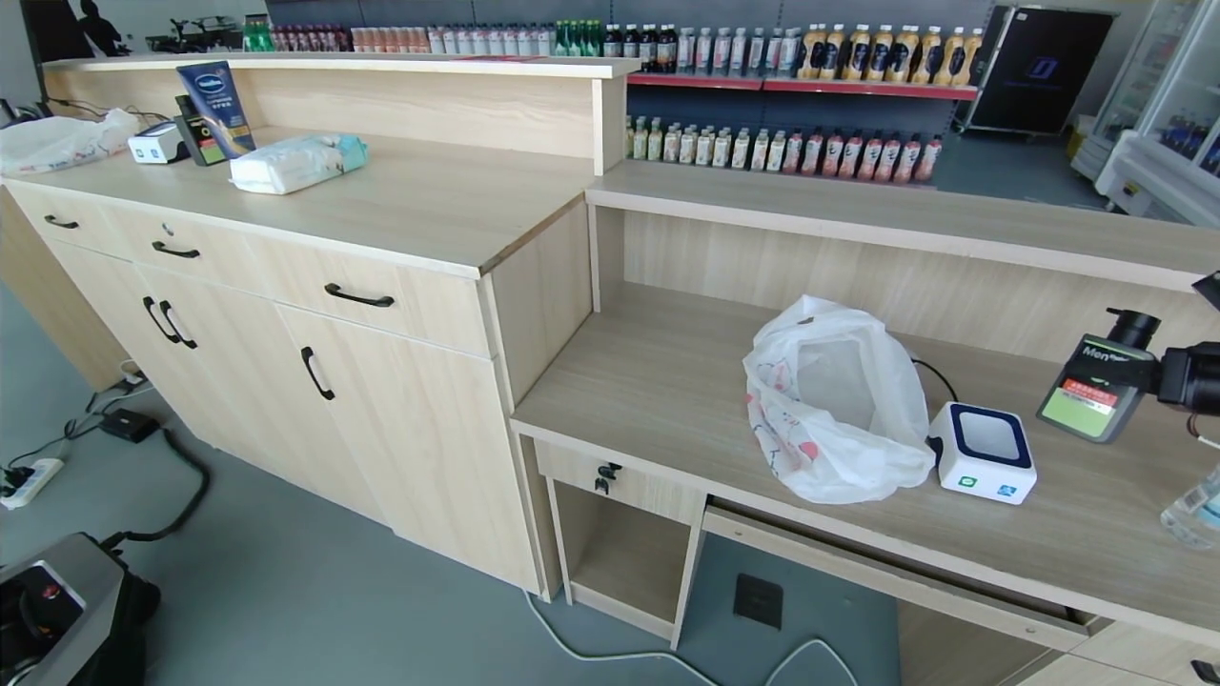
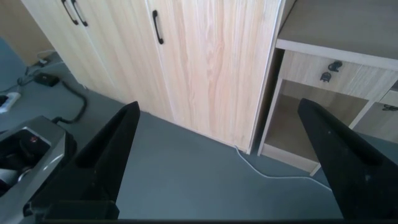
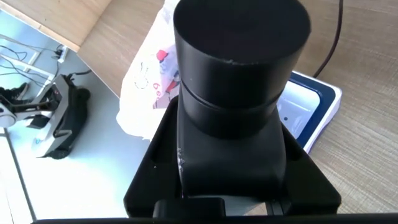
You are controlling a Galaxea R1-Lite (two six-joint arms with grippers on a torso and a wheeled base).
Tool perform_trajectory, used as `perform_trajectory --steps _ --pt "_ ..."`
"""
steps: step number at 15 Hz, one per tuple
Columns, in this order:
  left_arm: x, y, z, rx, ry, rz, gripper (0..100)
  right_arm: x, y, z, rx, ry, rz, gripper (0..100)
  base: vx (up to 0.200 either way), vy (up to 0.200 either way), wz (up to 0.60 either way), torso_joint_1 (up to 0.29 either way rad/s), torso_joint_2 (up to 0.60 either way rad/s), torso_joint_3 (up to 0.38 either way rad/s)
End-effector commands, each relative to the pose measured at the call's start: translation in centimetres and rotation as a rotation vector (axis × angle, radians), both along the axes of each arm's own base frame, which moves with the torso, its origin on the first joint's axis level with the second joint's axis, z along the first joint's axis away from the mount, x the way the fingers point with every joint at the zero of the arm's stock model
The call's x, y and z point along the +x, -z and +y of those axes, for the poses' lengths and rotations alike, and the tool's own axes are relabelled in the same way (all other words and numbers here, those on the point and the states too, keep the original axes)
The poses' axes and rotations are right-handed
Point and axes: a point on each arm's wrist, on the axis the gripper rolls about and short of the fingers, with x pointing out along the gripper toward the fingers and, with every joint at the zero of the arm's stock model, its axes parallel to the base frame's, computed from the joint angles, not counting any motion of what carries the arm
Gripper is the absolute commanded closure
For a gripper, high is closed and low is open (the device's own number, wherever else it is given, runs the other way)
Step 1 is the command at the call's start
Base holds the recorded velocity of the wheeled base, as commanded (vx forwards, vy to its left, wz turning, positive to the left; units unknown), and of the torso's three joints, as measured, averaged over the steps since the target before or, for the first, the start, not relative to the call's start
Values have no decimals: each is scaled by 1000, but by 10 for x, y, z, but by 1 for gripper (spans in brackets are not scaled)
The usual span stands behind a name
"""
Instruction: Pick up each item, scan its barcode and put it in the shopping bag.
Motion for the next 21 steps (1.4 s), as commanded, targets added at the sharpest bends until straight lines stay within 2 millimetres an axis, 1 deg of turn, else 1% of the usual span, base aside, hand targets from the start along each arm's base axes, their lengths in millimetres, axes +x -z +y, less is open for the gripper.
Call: perform_trajectory --steps 1,6,9,11,15,18,21 --pt "0 0 0 0 -1 0 0 5 8 0 10 -7 15 100 0 0 0 0 0 0" --pt "0 0 0 0 -1 0 0 8 21 -6 -16 7 32 100 0 0 0 0 0 0" --pt "0 0 0 0 -1 0 0 5 21 -6 -37 11 30 100 0 0 0 0 0 0" --pt "0 0 0 0 -1 0 0 3 22 -9 -44 16 30 100 0 0 0 0 0 0" --pt "0 0 0 0 -1 0 0 3 22 -10 -48 17 26 100 0 0 0 0 0 0" --pt "0 0 0 0 -1 0 0 6 21 -5 -49 2 24 100 0 0 0 0 0 0" --pt "0 0 0 0 0 0 0 7 21 -4 -48 0 25 100 0 0 0 0 0 0"
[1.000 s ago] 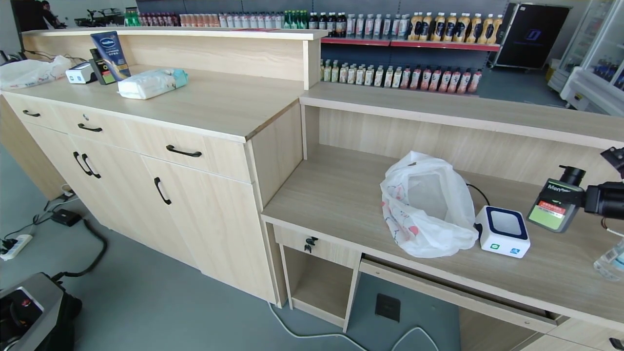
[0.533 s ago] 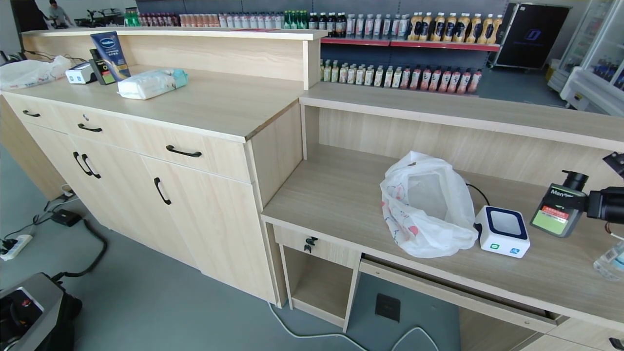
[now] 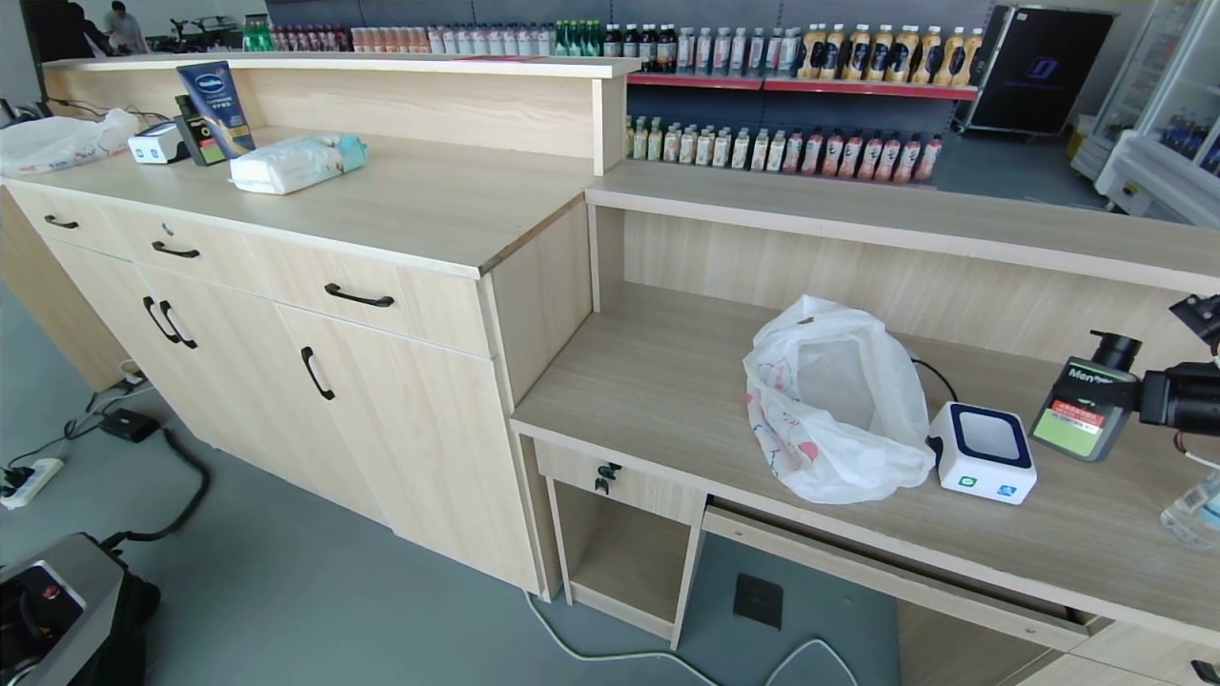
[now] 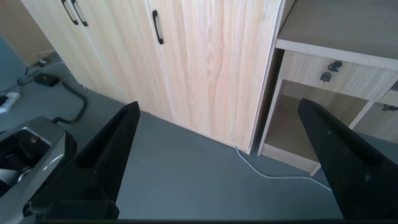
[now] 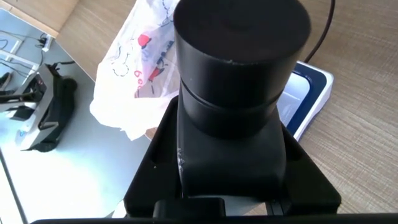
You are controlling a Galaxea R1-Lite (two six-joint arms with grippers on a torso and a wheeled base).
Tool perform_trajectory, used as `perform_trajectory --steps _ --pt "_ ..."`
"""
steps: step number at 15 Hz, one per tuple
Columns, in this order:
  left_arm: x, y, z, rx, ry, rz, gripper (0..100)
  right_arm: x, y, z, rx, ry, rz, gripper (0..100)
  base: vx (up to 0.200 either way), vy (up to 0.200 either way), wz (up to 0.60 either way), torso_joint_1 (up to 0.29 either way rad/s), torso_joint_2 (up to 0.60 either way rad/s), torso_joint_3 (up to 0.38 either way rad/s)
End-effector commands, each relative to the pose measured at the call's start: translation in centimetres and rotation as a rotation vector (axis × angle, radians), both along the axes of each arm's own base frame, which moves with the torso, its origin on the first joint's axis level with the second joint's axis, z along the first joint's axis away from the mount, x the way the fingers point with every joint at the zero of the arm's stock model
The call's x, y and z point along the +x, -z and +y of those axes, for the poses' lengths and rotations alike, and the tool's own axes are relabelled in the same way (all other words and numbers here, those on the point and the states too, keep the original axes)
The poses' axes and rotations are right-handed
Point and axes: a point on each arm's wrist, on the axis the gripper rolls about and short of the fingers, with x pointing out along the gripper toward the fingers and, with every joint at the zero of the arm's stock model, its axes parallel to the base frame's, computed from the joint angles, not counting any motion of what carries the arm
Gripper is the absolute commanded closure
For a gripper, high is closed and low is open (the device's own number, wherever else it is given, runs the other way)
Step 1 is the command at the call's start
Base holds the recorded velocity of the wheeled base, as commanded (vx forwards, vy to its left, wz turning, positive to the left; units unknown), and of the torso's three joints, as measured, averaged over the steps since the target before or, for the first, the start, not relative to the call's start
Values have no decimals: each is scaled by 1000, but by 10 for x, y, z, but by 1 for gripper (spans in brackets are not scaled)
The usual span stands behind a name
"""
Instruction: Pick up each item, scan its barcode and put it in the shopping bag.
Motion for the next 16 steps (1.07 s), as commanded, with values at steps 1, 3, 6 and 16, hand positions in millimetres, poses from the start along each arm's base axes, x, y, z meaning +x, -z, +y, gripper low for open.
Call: perform_trajectory --steps 1,3,6,16 --pt "0 0 0 0 -1 0 0 -2 -8 4 -13 -6 -17 100 0 0 0 0 0 0" --pt "0 0 0 0 -1 0 0 -17 -47 14 -132 -5 -112 100 0 0 0 0 0 0" --pt "0 0 0 0 -1 0 0 -72 -104 48 -297 68 -210 100 0 0 0 0 0 0" --pt "0 0 0 0 -1 0 0 -146 -140 142 -680 461 -195 100 0 0 0 0 0 0"
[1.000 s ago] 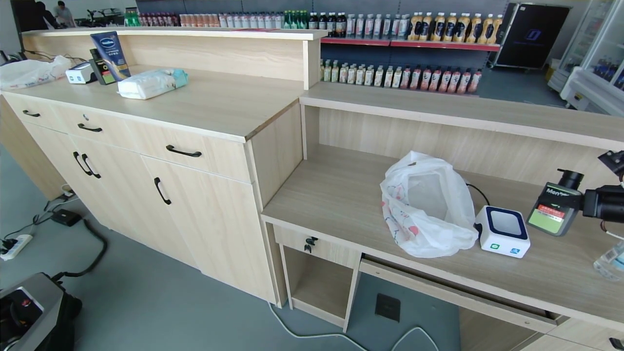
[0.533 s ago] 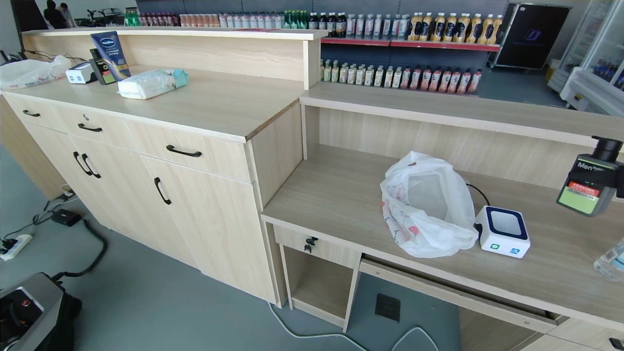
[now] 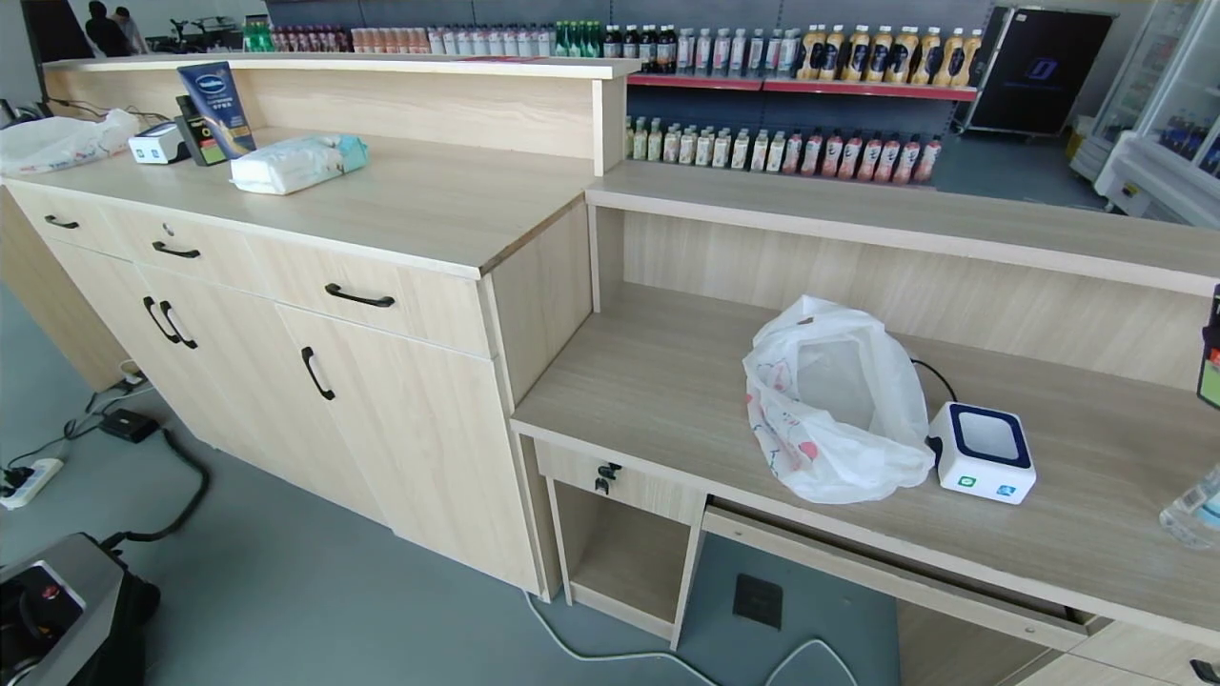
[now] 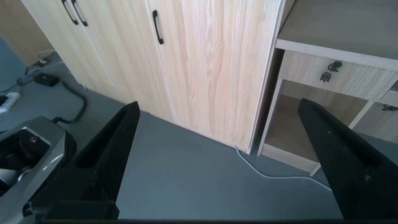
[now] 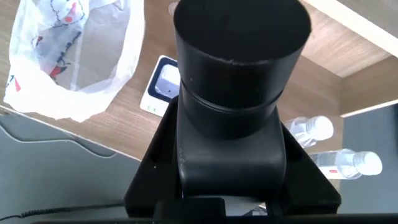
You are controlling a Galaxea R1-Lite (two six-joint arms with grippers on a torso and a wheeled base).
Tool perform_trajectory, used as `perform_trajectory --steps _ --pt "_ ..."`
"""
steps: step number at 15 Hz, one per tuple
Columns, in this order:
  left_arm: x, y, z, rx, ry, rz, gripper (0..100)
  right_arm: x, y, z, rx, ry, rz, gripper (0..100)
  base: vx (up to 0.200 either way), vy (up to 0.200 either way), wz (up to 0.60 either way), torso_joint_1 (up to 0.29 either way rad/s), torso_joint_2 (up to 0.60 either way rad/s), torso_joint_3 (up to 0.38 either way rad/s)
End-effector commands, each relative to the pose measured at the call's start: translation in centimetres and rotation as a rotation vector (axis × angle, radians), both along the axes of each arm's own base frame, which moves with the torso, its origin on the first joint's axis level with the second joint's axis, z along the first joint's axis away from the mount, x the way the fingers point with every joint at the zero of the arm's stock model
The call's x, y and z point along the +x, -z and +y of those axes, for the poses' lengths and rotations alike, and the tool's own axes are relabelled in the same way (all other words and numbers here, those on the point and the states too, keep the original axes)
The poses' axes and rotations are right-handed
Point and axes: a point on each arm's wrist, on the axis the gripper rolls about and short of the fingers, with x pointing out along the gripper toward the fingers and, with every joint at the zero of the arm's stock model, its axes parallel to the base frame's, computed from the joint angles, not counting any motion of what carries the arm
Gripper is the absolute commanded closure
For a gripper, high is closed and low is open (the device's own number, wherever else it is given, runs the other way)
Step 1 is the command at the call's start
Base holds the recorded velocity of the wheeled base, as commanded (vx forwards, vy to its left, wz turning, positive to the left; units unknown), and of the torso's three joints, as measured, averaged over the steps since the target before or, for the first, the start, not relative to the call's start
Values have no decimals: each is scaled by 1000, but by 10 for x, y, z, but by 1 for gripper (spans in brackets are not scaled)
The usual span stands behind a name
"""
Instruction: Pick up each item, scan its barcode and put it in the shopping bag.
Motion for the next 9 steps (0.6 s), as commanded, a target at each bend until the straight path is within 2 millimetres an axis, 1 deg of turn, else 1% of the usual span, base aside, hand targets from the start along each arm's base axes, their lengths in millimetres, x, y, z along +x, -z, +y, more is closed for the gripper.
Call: perform_trajectory --steps 1,2,4,5,6,7,8,9 --pt "0 0 0 0 -1 0 0 -10 -4 14 -15 -19 -35 100 0 0 0 0 0 0" --pt "0 0 0 0 -1 0 0 -8 -6 14 -7 20 -58 100 0 0 600 2 2 2" --pt "0 0 0 0 -1 0 0 3 -11 17 84 82 -148 100 0 0 600 0 2 5" --pt "0 0 0 0 -1 0 0 12 -13 17 115 124 -172 100 0 0 600 -2 2 12" --pt "0 0 0 0 -1 0 0 26 -12 12 139 170 -169 100 0 0 600 2 -2 12" --pt "0 0 0 0 -1 0 0 33 -11 10 150 178 -164 100 0 0 600 7 -2 -2" --pt "0 0 0 0 -1 0 0 47 -5 5 183 193 -150 100 0 0 0 0 0 0" --pt "0 0 0 0 -1 0 0 53 0 2 206 205 -138 100 0 0 0 0 0 0"
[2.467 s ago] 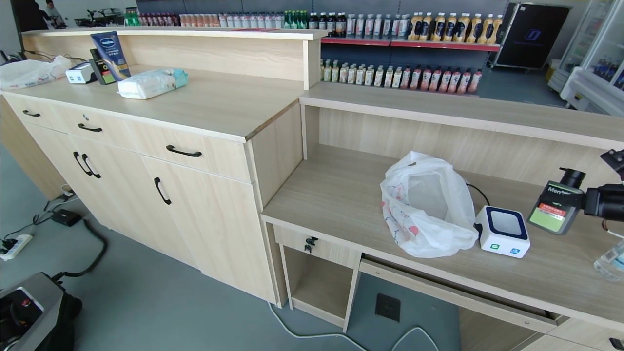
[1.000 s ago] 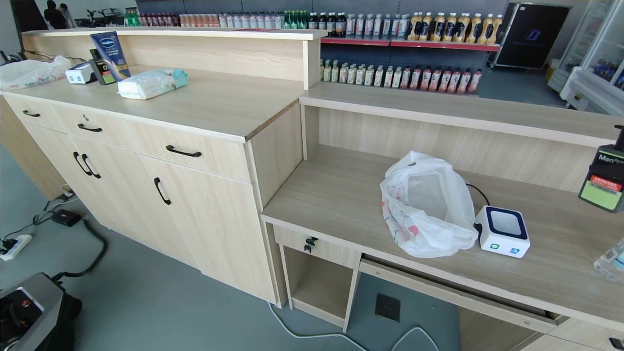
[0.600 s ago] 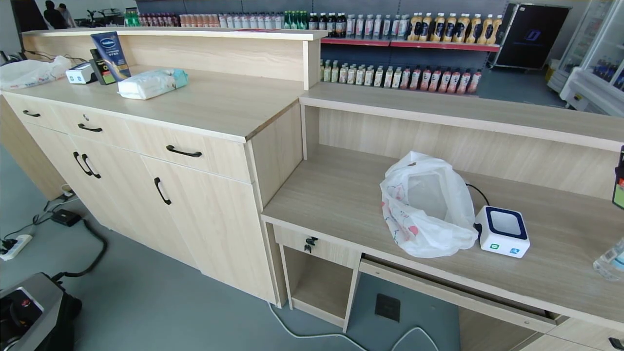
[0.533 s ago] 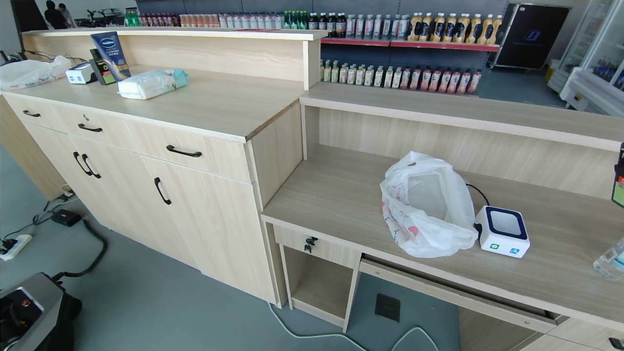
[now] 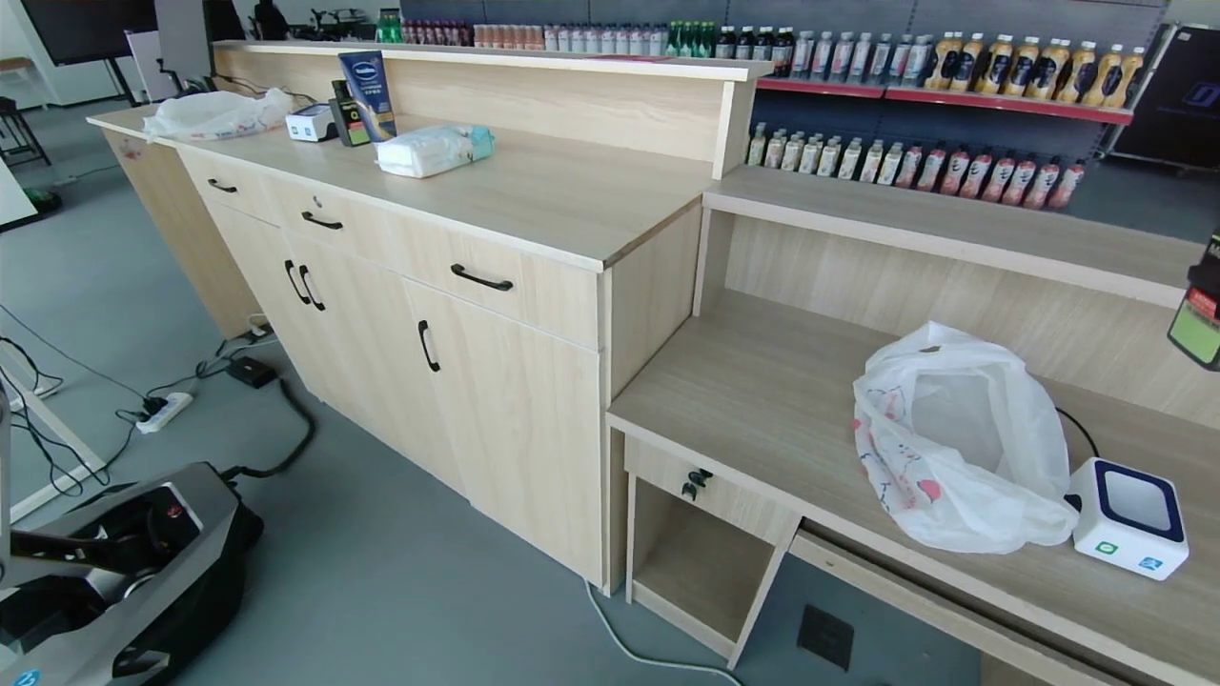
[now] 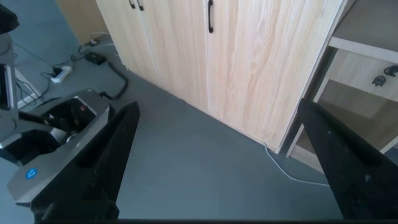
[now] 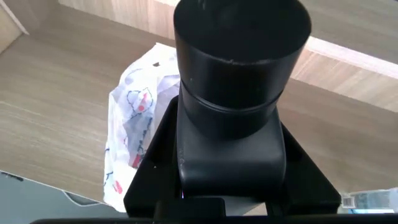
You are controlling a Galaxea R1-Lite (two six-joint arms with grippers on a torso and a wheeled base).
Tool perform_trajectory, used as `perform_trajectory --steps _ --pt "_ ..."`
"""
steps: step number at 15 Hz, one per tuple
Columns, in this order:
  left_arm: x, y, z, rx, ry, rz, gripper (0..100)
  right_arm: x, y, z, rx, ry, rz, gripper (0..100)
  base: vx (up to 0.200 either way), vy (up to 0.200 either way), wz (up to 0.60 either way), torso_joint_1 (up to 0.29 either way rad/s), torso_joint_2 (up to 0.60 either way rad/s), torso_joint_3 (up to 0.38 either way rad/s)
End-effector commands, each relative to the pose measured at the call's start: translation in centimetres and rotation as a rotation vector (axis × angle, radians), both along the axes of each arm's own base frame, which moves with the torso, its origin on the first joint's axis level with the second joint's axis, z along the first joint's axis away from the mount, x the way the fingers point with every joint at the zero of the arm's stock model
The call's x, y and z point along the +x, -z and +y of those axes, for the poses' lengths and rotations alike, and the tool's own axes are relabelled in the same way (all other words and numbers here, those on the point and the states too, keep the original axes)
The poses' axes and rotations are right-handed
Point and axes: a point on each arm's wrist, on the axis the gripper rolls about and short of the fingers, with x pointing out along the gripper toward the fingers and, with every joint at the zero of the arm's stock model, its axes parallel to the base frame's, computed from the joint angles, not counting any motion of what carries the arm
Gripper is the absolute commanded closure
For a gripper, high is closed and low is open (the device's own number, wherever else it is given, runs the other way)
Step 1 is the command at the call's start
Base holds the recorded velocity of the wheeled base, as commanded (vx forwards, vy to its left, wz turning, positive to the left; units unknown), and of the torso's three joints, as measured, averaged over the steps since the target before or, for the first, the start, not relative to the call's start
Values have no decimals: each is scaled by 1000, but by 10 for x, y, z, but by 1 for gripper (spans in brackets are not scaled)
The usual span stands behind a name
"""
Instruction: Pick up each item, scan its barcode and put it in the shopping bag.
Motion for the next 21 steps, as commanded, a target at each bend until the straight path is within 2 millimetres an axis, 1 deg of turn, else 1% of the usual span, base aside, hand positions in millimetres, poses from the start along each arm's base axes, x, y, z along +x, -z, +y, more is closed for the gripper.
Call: perform_trajectory --steps 1,5,6,7,9,10,11,13,15,17,18,21 --pt "0 0 0 0 0 0 0 35 24 -16 66 34 69 100 0 0 0 0 0 0" --pt "0 0 0 0 0 0 0 79 69 -34 78 41 102 100 0 0 0 0 0 0" --pt "0 0 0 0 0 0 0 84 75 -37 77 43 104 100 0 0 0 0 0 0" --pt "0 0 0 0 0 0 0 93 90 -42 78 45 125 100 0 0 0 0 0 0" --pt "0 0 0 0 0 0 0 101 111 -45 77 2 173 100 0 0 0 0 0 0" --pt "0 0 0 0 0 0 0 109 119 -48 72 -3 155 100 0 0 0 0 0 0" --pt "0 0 0 0 0 0 0 116 125 -50 71 -21 128 100 0 0 0 0 0 0" --pt "0 0 0 0 0 0 0 127 134 -51 90 -95 134 100 0 0 0 0 0 0" --pt "0 0 0 0 0 0 0 135 149 -51 91 -99 141 100 0 0 0 0 0 0" --pt "0 0 0 0 0 0 0 145 161 -55 79 -103 108 100 0 0 0 0 0 0" --pt "0 0 0 0 0 0 0 150 164 -56 69 -107 82 100 0 0 0 0 0 0" --pt "0 0 0 0 0 0 0 154 173 -58 64 -130 85 100 0 0 0 0 0 0"
